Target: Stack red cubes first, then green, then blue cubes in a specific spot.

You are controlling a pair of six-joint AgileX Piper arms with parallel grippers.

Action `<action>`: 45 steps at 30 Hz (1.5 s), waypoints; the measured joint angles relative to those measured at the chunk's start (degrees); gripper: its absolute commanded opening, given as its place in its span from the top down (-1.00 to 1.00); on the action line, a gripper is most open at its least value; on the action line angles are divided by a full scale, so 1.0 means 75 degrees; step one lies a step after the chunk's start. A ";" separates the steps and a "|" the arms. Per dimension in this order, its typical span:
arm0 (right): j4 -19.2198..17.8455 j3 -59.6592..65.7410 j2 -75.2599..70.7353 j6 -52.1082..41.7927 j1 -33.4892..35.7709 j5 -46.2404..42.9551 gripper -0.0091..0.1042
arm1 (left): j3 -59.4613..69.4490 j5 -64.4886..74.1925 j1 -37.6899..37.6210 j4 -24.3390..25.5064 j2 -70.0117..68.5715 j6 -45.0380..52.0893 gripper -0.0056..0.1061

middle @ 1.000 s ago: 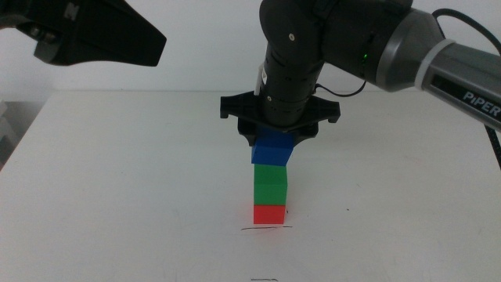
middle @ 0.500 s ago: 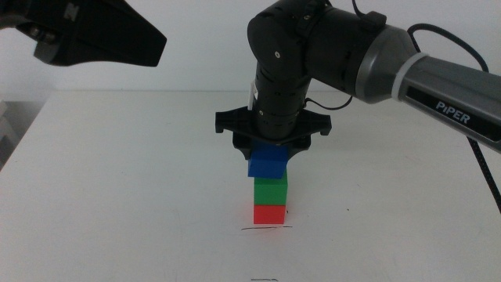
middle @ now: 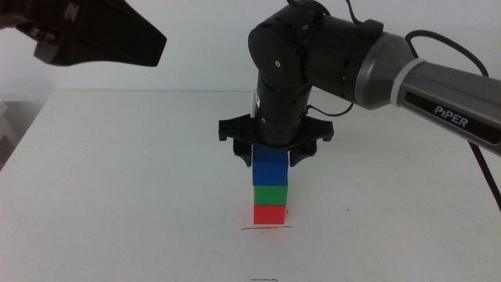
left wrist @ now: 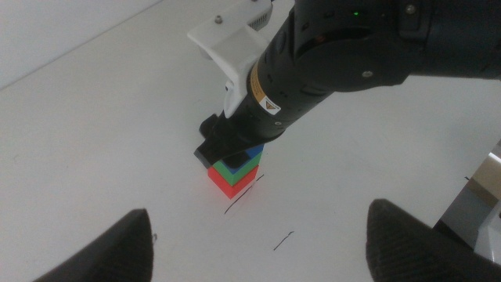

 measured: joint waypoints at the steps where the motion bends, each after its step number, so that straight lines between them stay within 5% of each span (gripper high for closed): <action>1: 0.0000 0.0000 0.0008 0.0000 0.0000 0.0023 -0.37 | 0.0000 0.0000 0.0000 0.0000 0.0000 0.0000 -0.75; 6: -0.0039 0.0000 0.0006 0.0000 0.0000 0.0041 -0.54 | 0.0000 0.0000 0.0000 0.0000 0.0000 0.0000 -0.75; 21: -0.0241 0.0114 -0.2269 -0.1022 -0.0291 0.0109 -0.54 | 0.0000 0.0000 0.0000 0.0000 0.0000 0.0000 -0.75; 34: -0.0161 0.2634 -0.6463 -0.3022 -0.3777 -0.0481 -0.54 | 0.0000 0.0000 0.0000 0.0000 0.0000 0.0002 -0.75; 40: 0.0612 0.4025 -0.7966 -0.4088 -0.5654 -0.1453 -0.54 | 0.0000 0.0000 0.0000 0.0000 0.0000 0.0002 -0.75; 45: 0.1064 0.4874 -0.8557 -0.4618 -0.6169 -0.2266 -0.54 | 0.0000 0.0000 0.0000 0.0000 0.0000 0.0002 -0.75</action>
